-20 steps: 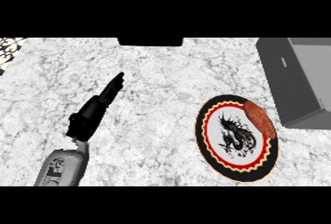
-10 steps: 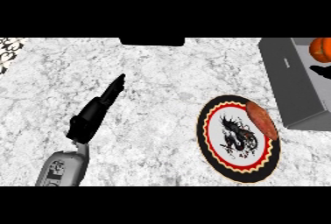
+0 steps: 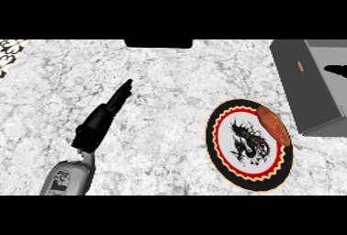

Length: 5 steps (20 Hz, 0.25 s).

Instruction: Pick the squash from the plate and place it in the cardboard box

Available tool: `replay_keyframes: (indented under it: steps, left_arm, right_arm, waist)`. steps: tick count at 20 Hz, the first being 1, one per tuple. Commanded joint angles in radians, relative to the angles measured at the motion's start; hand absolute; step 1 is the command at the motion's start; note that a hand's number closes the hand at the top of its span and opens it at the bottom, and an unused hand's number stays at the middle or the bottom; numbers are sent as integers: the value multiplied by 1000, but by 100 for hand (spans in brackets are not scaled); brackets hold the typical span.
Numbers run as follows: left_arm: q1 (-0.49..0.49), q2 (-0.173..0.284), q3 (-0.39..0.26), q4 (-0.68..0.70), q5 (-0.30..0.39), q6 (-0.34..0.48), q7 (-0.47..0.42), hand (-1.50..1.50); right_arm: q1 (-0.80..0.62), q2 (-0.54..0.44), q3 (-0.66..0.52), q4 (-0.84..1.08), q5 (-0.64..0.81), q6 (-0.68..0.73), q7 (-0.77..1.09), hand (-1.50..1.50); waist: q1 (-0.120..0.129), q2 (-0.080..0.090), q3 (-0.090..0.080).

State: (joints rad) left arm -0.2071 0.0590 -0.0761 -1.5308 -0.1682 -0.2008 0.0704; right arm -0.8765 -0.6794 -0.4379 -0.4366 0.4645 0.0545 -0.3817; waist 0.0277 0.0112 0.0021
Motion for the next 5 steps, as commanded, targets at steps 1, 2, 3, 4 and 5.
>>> replay_keyframes:
  steps: [1,2,3,4,5]
  left_arm:
    - [2,-11,-12,-14,-4,4,-10,0]
    - [9,-6,-12,-24,-14,11,4,0]
    - [29,8,-11,-24,-9,-5,3,0]
    - [18,-39,-37,-16,-39,43,6,0]
    - [-34,4,25,2,25,-11,11,0]
  right_arm:
    - [-14,-11,-140,59,-134,6,-57,-150]
    - [0,-36,-169,75,-167,58,-89,-150]
    - [-38,-51,-188,75,-194,93,-35,-150]
    - [6,-57,-206,102,-208,101,-94,-150]
    - [-9,-98,-227,119,-224,117,-71,-150]
  waist:
    - [3,3,2]
    - [1,2,2]
    - [-4,-4,1]
    - [-5,1,1]
    - [-5,3,1]
